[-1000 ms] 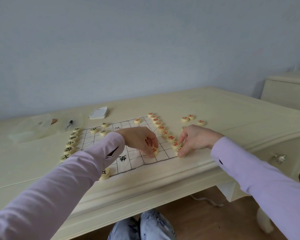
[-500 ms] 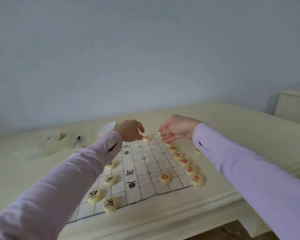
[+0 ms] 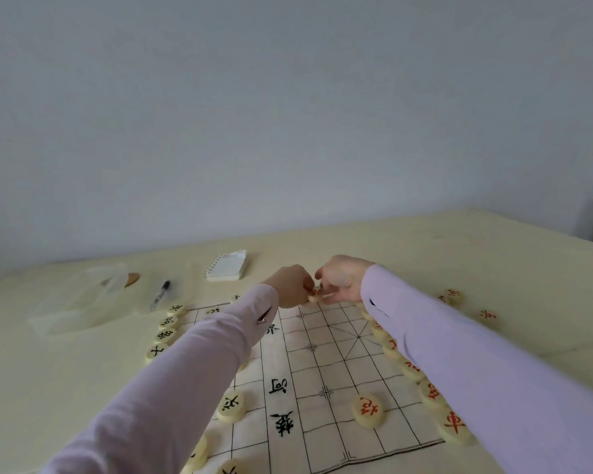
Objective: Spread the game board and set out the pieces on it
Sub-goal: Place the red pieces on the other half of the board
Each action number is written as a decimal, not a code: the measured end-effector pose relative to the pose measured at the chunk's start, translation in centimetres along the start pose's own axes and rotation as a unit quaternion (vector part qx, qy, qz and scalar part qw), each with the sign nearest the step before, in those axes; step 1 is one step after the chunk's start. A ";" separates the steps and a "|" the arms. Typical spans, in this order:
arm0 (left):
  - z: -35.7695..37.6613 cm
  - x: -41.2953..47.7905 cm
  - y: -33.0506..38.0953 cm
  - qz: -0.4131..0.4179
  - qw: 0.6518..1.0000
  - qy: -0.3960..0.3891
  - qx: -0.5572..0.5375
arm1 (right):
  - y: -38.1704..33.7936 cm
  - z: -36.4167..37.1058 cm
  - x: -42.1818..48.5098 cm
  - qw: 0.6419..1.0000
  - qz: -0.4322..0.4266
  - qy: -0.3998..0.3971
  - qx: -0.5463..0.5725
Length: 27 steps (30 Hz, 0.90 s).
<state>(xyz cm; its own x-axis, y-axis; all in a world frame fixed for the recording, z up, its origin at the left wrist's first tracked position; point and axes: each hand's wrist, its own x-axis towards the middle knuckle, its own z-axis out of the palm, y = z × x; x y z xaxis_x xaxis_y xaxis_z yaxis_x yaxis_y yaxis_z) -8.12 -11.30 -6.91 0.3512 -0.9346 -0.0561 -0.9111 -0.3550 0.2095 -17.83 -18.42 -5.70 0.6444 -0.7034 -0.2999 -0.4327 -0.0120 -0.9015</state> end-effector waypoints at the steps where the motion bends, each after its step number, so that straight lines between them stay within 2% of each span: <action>1: 0.1 0.0 0.0 0.002 1.000 0.000 -0.003 | 0.0 0.0 0.0 1.000 0.001 0.004 0.000; 10: 0.0 -0.6 0.0 -0.006 0.999 0.009 -0.031 | 0.4 0.0 -0.7 0.999 -0.010 0.038 -0.032; 15: -1.1 -1.1 2.3 0.047 0.992 0.083 -0.088 | -0.6 -3.6 -3.9 0.992 -0.052 0.104 -0.051; 18: -0.9 -1.5 6.1 0.123 0.986 0.057 -0.094 | 0.8 -7.3 -6.1 0.979 -0.066 0.160 -0.103; 21: 0.2 -1.8 9.7 0.177 0.981 0.014 -0.077 | 3.1 -10.6 -7.5 0.959 -0.043 0.192 -0.203; 24: 0.9 -1.8 12.3 0.201 0.977 0.000 -0.067 | 5.3 -13.5 -8.9 0.930 -0.002 0.230 -0.286; 27: 1.2 -1.6 13.7 0.200 0.977 -0.023 -0.067 | 6.7 -15.4 -10.0 0.914 0.039 0.225 -0.335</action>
<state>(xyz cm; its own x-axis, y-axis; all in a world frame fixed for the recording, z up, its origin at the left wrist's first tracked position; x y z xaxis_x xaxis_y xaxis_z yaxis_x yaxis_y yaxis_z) -21.46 -14.70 -5.07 -0.0407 -0.9991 0.0137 -0.9357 0.0429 0.3500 -36.91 -22.44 -3.93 0.3357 -0.9400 -0.0600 -0.8526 -0.2762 -0.4436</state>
